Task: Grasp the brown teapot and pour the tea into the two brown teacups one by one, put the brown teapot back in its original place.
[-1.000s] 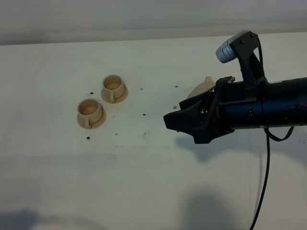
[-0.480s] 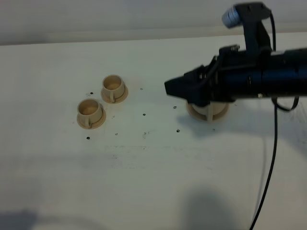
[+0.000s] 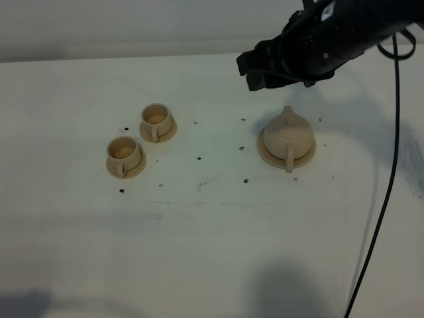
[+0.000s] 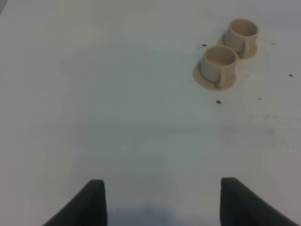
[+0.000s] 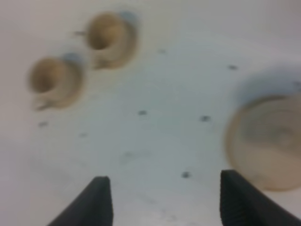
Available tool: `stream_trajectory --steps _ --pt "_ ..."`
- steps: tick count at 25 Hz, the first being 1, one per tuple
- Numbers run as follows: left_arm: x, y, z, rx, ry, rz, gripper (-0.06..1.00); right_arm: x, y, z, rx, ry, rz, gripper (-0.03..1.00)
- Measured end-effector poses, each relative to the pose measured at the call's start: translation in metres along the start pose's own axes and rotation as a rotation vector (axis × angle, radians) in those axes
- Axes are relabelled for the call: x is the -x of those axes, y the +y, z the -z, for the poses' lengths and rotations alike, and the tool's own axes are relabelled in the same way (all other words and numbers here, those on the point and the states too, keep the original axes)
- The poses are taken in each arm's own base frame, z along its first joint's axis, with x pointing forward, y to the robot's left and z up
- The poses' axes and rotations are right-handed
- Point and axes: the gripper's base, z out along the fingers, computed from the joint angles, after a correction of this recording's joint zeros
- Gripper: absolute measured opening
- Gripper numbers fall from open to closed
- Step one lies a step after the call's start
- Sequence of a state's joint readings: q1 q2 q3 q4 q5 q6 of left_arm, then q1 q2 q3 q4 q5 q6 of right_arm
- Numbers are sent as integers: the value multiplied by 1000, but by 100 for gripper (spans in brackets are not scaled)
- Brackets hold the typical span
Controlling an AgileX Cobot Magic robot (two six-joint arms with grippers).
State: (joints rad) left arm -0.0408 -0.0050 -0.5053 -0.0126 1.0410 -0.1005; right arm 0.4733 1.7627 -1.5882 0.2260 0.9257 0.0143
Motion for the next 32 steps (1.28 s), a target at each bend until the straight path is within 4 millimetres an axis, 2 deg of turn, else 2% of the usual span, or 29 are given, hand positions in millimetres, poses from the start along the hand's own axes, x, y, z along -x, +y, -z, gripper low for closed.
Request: stream_trajectory --steps 4,11,21,28,32 --pt "0 0 0 0 0 0 52 12 -9 -20 -91 79 -39 52" --pt "0 0 0 0 0 0 52 -6 -28 -62 -230 315 -127 52" --pt "0 0 0 0 0 0 52 -11 -31 -76 -255 366 -220 52" --pt "0 0 0 0 0 0 52 -24 -36 -115 -247 462 -275 52" --pt "0 0 0 0 0 0 52 -27 -38 -122 -254 478 -285 52"
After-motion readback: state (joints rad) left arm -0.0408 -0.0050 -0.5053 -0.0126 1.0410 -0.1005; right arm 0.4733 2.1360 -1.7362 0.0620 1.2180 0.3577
